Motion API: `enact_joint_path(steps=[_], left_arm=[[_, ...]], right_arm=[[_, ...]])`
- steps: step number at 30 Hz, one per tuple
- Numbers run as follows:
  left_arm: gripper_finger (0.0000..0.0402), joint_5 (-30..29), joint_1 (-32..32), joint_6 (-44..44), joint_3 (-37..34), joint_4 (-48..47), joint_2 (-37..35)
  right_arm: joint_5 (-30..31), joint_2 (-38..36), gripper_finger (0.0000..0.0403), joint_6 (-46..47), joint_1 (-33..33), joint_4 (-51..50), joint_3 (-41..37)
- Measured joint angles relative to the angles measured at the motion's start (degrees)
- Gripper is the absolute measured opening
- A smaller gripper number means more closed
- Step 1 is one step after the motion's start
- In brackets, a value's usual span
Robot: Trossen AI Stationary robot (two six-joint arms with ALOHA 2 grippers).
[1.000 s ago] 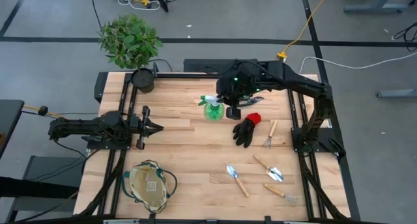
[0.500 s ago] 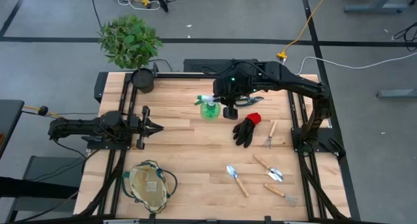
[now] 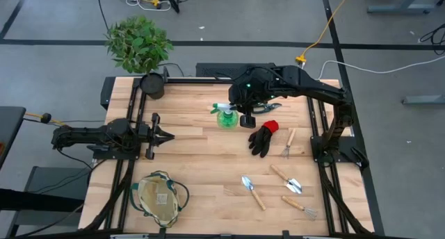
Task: Pick & Place Garden tools in Gardening bag
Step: Put the spray bottle into the gardening bag
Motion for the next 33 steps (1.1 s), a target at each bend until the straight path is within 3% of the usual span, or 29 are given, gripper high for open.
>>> enact_joint_path(steps=[19,26,33], left_arm=[[0.0032,0.01,-0.02,-0.14,0.0,0.07,0.0],[0.0032,0.58,0.0,-0.46,-0.01,0.2,0.0],[0.0032,0.54,-0.02,-7.17,0.0,0.15,0.0]], right_arm=[[0.4,-0.02,0.0044,3.31,0.0,-1.99,0.0],[8.51,-0.02,0.0044,12.08,-0.02,-1.7,0.0],[14.19,-0.02,0.0044,22.65,-0.22,-1.45,0.0]])
